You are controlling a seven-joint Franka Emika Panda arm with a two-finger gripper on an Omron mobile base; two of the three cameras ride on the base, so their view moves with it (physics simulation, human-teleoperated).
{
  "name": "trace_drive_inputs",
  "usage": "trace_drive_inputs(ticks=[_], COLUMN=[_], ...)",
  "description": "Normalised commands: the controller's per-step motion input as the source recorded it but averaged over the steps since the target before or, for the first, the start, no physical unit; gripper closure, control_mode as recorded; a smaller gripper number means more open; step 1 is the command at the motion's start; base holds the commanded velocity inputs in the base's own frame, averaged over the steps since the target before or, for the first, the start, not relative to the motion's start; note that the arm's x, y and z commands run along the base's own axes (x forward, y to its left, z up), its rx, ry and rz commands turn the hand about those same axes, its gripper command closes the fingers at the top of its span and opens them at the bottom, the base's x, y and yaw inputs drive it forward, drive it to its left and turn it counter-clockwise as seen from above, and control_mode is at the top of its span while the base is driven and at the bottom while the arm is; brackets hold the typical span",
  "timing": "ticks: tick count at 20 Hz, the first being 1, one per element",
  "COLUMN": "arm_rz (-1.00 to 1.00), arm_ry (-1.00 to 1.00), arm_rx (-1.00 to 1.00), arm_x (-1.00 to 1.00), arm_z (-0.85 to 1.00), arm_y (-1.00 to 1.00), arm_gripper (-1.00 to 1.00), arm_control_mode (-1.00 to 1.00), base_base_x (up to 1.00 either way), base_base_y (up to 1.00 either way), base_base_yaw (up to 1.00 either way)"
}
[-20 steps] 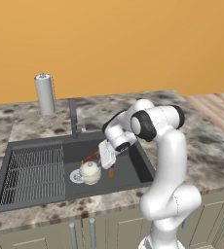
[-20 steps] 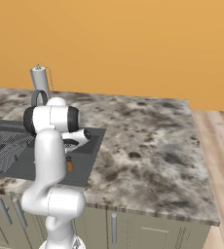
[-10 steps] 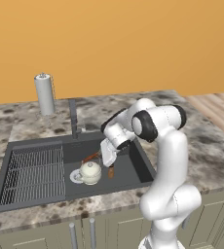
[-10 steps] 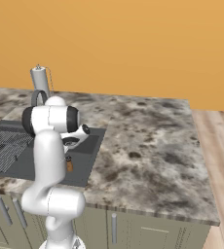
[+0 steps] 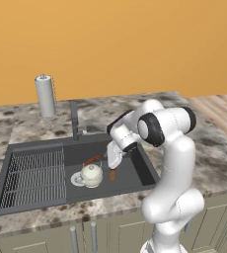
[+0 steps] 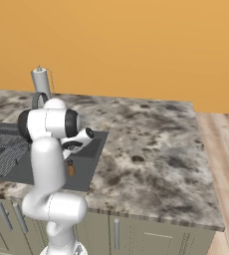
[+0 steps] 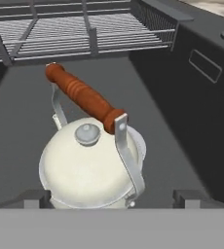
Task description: Open the cabinet, pick the kettle from the cabinet, and place it in the sink.
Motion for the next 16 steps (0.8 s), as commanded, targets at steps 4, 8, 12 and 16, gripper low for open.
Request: trace_drive_inputs(ticks=[4,8,12,16], arm_rz=[-0.04,-0.07,-0.08,-0.07], arm_ry=[0.01,0.0,0.0,0.0], arm_rx=[0.0,0.0,0.0,0.0], arm_x=[-0.23,-0.13,-0.15,-0.19], arm_z=[0.26,0.34,0.34,0.34], arm_y=[-0.05,-0.03,-0.07,-0.1], arm_gripper=[-1.0,-1.0,-1.0,-1.0], arm_control_mode=[-1.0,-1.0,-1.0,-1.0], base_base_x=[0.0,0.0,0.0,0.0], base_base_y=[0.0,0.0,0.0,0.0], base_base_yaw=[0.0,0.0,0.0,0.0])
